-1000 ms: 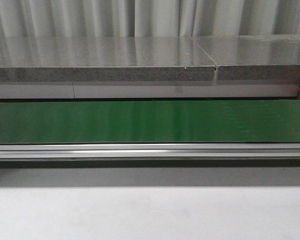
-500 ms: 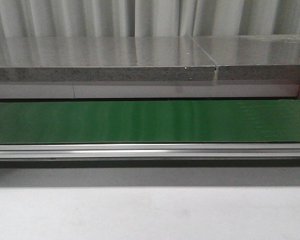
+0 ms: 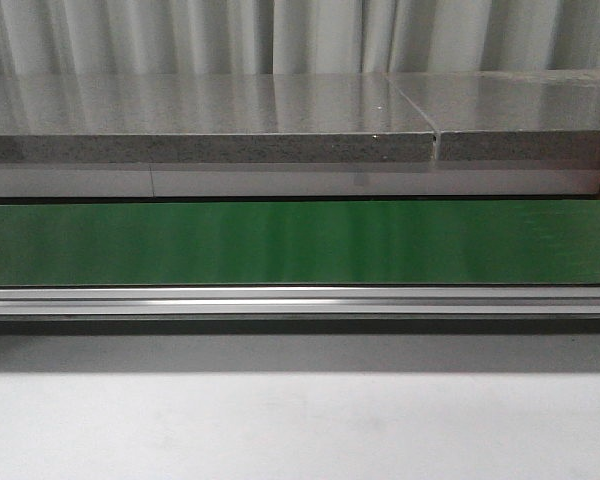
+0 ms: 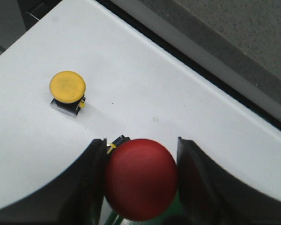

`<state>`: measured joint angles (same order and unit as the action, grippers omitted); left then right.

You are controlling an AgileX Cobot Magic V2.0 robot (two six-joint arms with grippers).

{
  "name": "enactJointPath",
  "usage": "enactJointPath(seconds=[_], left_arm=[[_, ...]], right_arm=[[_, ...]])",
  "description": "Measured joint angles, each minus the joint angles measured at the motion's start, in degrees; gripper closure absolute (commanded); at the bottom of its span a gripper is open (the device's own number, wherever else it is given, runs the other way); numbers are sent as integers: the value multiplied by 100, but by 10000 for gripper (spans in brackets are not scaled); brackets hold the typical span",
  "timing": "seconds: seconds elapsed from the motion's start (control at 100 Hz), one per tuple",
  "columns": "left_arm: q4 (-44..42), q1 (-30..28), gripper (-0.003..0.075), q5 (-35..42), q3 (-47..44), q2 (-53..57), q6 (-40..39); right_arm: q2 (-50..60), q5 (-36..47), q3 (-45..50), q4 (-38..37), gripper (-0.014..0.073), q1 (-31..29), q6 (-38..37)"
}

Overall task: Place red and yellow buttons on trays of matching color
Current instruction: 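Lower the left gripper onto the red push button and grasp it, then set the red button on the green belt and open the left gripper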

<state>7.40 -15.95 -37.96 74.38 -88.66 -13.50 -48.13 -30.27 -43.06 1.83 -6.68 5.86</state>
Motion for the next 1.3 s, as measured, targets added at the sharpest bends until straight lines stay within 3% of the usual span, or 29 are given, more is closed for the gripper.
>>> enactJointPath(seconds=[0.25,0.52,1.04,1.18,1.3], left_arm=[[819,286,713,-424,-11,60,1096],[957,641,713,-432,-211,60,1236],[970,653,701,46,-1179,60,1799],[970,653,592,46,-1179,60,1870],[977,653,343,-7,-1179,60,2019]], right_arm=[[0,0,0,0,661,0,0],[0,0,0,0,661,0,0],[0,0,0,0,661,0,0],[0,0,0,0,661,0,0],[0,0,0,0,661,0,0]])
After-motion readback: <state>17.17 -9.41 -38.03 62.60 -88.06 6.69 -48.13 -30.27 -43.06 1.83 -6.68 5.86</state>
